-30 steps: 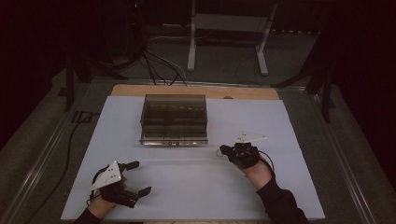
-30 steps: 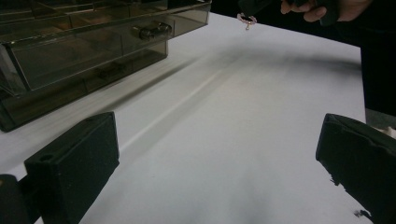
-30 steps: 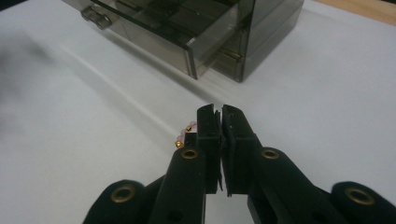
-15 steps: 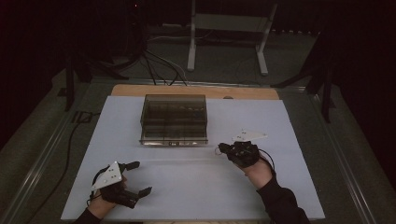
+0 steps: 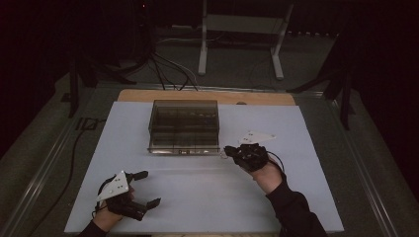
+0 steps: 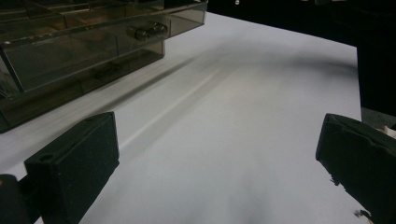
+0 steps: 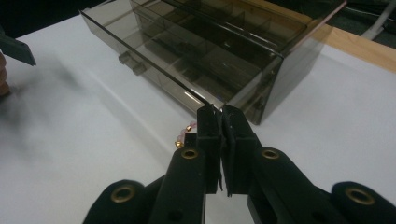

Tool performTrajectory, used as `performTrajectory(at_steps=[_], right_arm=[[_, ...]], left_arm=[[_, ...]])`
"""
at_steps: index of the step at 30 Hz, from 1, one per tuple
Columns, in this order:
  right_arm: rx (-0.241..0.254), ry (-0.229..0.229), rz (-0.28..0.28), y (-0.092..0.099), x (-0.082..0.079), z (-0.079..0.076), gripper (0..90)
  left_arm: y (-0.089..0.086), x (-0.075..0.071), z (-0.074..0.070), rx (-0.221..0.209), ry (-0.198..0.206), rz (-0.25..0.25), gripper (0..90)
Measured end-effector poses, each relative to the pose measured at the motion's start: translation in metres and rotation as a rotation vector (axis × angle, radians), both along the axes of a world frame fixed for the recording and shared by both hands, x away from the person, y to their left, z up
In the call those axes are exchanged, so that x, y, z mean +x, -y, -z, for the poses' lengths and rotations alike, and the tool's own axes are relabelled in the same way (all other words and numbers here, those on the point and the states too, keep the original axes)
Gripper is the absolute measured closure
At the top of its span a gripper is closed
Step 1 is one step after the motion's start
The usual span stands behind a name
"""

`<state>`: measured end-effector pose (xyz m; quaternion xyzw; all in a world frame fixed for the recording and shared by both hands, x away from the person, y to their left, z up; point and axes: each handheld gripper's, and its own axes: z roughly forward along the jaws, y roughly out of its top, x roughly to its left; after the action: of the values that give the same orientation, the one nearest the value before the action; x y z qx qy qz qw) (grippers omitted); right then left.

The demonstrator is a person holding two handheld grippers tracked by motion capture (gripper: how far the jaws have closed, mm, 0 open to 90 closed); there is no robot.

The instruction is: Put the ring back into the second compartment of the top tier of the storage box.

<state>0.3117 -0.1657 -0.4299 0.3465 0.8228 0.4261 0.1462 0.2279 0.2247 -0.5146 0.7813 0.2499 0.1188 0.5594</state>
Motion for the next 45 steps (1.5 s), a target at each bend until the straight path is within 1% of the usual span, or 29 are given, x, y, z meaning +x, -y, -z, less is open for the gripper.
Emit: performTrajectory(at_steps=[8, 11, 18, 28, 31, 34, 38, 39, 41, 45], right_arm=[[0.010, 0.010, -0.013, -0.009, 0.006, -0.007, 86.7], [0.007, 0.018, -0.019, -0.013, 0.008, -0.010, 86.7], [0.010, 0.029, -0.028, -0.021, 0.016, -0.016, 86.7], [0.002, 0.029, -0.035, -0.030, 0.025, -0.020, 86.7], [-0.003, 0.034, -0.039, -0.034, 0.027, -0.021, 86.7], [-0.004, 0.031, -0.040, -0.036, 0.031, -0.023, 86.7], [-0.006, 0.032, -0.044, -0.040, 0.035, -0.024, 86.7], [-0.006, 0.031, -0.044, -0.041, 0.036, -0.024, 86.7], [-0.009, 0.032, -0.045, -0.044, 0.037, -0.024, 86.7], [-0.002, 0.030, -0.045, -0.049, 0.040, -0.025, 86.7]], left_arm=[[0.000, 0.000, 0.000, 0.004, -0.002, -0.001, 0.6], [0.000, 0.000, 0.000, -0.001, 0.000, -0.001, 0.6], [0.000, 0.000, 0.000, 0.005, 0.001, 0.003, 0.6], [0.000, 0.000, 0.000, -0.001, 0.001, 0.001, 0.6], [0.000, 0.000, 0.001, 0.007, -0.002, 0.001, 0.6], [0.000, 0.000, 0.000, 0.002, 0.001, 0.003, 0.6], [0.000, 0.000, 0.000, 0.007, -0.001, -0.001, 0.6], [0.000, 0.000, 0.000, 0.000, 0.003, -0.001, 0.6], [0.000, 0.000, 0.000, 0.000, 0.007, 0.001, 0.6], [0.000, 0.000, 0.000, 0.000, 0.003, 0.001, 0.6]])
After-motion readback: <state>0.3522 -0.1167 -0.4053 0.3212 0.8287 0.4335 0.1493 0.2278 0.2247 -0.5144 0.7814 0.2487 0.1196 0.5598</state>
